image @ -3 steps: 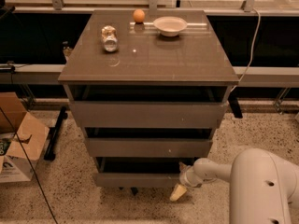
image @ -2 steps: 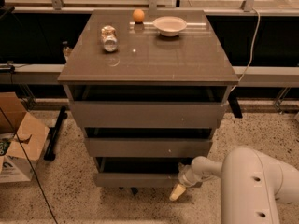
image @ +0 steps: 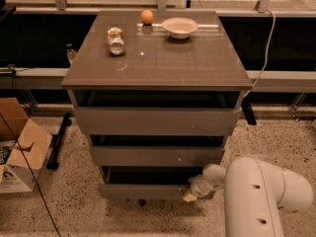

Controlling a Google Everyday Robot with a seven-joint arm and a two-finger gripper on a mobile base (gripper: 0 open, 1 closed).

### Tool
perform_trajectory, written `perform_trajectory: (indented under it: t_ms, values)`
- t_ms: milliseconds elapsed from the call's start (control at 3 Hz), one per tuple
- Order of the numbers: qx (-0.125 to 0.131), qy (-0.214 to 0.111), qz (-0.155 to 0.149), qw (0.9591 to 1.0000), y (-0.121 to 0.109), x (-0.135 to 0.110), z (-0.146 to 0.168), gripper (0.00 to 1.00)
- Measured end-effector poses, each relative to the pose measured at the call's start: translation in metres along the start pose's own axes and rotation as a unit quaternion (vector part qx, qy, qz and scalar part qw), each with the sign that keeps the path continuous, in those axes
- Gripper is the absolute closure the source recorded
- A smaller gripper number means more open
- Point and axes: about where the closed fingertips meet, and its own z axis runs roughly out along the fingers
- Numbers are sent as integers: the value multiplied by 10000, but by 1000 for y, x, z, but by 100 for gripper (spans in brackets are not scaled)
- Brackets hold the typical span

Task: Open bottom drawer

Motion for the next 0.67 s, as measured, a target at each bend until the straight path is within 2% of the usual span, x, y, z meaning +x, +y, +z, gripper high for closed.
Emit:
perform_trajectory:
  t_ms: [333,667]
  values:
    - [0,0,0,10000,0,-1,-3,40]
    - [-1,0,0,10000,0,-1,-3,17]
